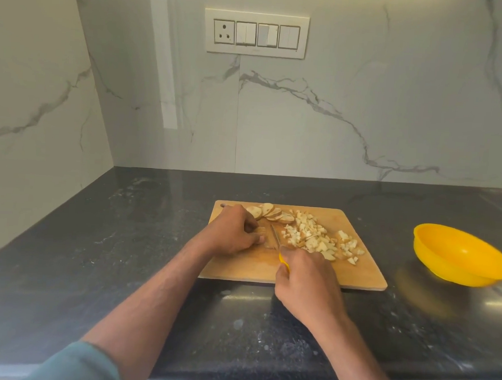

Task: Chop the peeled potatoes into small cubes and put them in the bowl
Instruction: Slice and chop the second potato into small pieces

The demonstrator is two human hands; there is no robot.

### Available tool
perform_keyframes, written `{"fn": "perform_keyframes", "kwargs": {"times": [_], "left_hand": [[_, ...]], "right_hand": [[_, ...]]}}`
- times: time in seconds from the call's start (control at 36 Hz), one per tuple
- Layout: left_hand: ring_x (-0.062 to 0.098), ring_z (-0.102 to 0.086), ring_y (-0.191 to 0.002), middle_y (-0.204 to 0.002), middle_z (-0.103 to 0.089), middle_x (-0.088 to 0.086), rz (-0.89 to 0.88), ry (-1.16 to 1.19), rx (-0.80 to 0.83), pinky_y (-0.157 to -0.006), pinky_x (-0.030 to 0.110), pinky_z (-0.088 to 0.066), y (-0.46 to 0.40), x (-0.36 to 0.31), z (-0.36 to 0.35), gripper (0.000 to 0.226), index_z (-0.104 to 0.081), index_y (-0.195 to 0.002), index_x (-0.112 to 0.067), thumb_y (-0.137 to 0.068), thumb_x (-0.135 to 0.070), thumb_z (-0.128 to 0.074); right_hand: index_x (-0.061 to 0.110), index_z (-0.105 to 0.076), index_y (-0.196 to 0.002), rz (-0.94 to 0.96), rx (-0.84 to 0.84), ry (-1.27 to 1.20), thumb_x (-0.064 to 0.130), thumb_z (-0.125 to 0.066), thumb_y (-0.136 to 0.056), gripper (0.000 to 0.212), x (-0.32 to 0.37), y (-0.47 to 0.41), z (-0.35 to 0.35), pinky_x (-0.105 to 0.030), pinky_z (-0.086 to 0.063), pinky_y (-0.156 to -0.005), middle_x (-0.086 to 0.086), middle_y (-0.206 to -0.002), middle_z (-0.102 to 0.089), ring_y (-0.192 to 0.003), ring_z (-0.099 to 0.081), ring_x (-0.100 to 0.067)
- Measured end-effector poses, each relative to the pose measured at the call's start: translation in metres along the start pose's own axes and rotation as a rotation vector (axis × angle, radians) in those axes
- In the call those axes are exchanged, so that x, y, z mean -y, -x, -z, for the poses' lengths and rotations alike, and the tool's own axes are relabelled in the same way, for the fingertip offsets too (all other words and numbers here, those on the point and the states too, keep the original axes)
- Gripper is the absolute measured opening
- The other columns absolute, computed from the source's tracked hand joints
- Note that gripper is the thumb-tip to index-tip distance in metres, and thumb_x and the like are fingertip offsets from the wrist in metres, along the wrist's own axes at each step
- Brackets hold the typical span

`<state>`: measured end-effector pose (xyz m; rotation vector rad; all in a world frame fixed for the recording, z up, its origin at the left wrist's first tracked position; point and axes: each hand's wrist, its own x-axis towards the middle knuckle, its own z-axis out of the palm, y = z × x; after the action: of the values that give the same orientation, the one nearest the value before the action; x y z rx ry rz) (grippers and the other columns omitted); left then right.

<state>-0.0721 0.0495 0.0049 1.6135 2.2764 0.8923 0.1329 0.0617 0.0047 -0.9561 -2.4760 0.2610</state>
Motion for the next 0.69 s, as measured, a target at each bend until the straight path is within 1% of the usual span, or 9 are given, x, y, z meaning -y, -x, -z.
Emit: {"fn": "perform_keyframes", "kwargs": {"times": [0.14, 0.19, 0.25, 0.31, 0.39, 0.42, 0.5, 0.58, 0.69], "left_hand": [[0.027, -0.067, -0.087, -0.093, -0.074, 0.010, -0.016, 0.013, -0.008, -0.078, 0.041, -0.056, -0.0009, 0.0050, 0.0024, 0.033, -0.080, -0.101, -0.010, -0.082, -0.036, -0.084], [0.020, -0.059, -0.075, -0.083, -0.070, 0.006, -0.009, 0.021, -0.010, -0.077, 0.043, -0.055, -0.0013, 0.0067, 0.0030, 0.032, -0.080, -0.094, -0.008, -0.081, -0.037, -0.085], [0.014, -0.049, -0.071, -0.078, -0.060, 0.000, -0.009, 0.020, -0.011, -0.078, 0.047, -0.054, -0.0021, 0.0087, 0.0032, 0.033, -0.076, -0.086, -0.006, -0.081, -0.038, -0.085], [0.013, -0.048, -0.073, -0.080, -0.056, -0.001, -0.013, 0.017, -0.003, -0.078, 0.048, -0.053, -0.0024, 0.0093, 0.0037, 0.035, -0.076, -0.085, -0.004, -0.081, -0.038, -0.084], [0.013, -0.048, -0.073, -0.081, -0.055, 0.000, -0.032, 0.011, 0.014, -0.079, 0.050, -0.053, -0.0019, 0.0088, 0.0042, 0.023, -0.069, -0.081, -0.018, -0.083, -0.037, -0.083], [0.013, -0.048, -0.073, -0.081, -0.056, 0.001, -0.032, 0.015, 0.016, -0.080, 0.050, -0.053, -0.0018, 0.0089, 0.0044, 0.022, -0.070, -0.081, -0.018, -0.083, -0.036, -0.083], [0.017, -0.054, -0.076, -0.086, -0.067, 0.010, -0.027, 0.030, 0.008, -0.082, 0.048, -0.054, -0.0012, 0.0077, 0.0051, 0.031, -0.078, -0.091, -0.003, -0.083, -0.032, -0.083], [0.026, -0.063, -0.086, -0.096, -0.073, 0.011, -0.027, 0.026, 0.004, -0.086, 0.045, -0.055, -0.0002, 0.0059, 0.0058, 0.030, -0.079, -0.099, -0.005, -0.084, -0.031, -0.083], [0.019, -0.056, -0.080, -0.098, -0.072, 0.016, -0.027, 0.025, 0.006, -0.084, 0.046, -0.053, -0.0015, 0.0059, 0.0054, 0.032, -0.078, -0.096, -0.002, -0.084, -0.031, -0.083]], "right_hand": [[0.020, -0.070, -0.123, 0.019, -0.076, -0.105, 0.023, -0.054, -0.095, 0.032, -0.0045, 0.0020, -0.0047, -0.019, -0.025, -0.051, 0.000, -0.080, -0.070, -0.063, -0.045, -0.013], [0.021, -0.070, -0.120, 0.017, -0.084, -0.123, 0.026, -0.055, -0.096, 0.029, -0.0046, 0.0020, -0.0057, -0.024, -0.030, -0.055, 0.002, -0.083, -0.071, -0.066, -0.050, -0.014], [0.022, -0.071, -0.116, 0.018, -0.080, -0.116, 0.029, -0.054, -0.097, 0.026, -0.0039, 0.0027, -0.0069, -0.023, -0.029, -0.053, 0.003, -0.085, -0.070, -0.066, -0.049, -0.013], [0.023, -0.069, -0.120, 0.024, -0.078, -0.113, 0.030, -0.054, -0.097, 0.028, -0.0029, 0.0031, -0.0075, -0.018, -0.026, -0.051, 0.004, -0.087, -0.071, -0.067, -0.048, -0.012], [0.023, -0.062, -0.135, 0.006, -0.074, -0.138, 0.032, -0.054, -0.098, 0.039, -0.0023, 0.0025, -0.0083, -0.027, -0.048, -0.064, 0.006, -0.103, -0.075, -0.085, -0.066, -0.016], [0.023, -0.061, -0.136, 0.001, -0.073, -0.142, 0.032, -0.054, -0.098, 0.040, -0.0021, 0.0026, -0.0085, -0.030, -0.049, -0.067, 0.006, -0.105, -0.075, -0.088, -0.068, -0.016], [0.023, -0.060, -0.137, 0.003, -0.079, -0.141, 0.032, -0.054, -0.098, 0.040, -0.0022, 0.0034, -0.0089, -0.028, -0.045, -0.064, 0.006, -0.103, -0.075, -0.084, -0.067, -0.015], [0.023, -0.061, -0.136, 0.003, -0.073, -0.128, 0.032, -0.054, -0.099, 0.039, -0.0015, 0.0046, -0.0079, -0.025, -0.043, -0.064, 0.008, -0.105, -0.075, -0.086, -0.067, -0.014], [0.022, -0.059, -0.138, -0.003, -0.071, -0.118, 0.031, -0.054, -0.099, 0.040, -0.0014, 0.0045, -0.0084, -0.022, -0.043, -0.066, 0.009, -0.111, -0.074, -0.093, -0.069, -0.013]]}}
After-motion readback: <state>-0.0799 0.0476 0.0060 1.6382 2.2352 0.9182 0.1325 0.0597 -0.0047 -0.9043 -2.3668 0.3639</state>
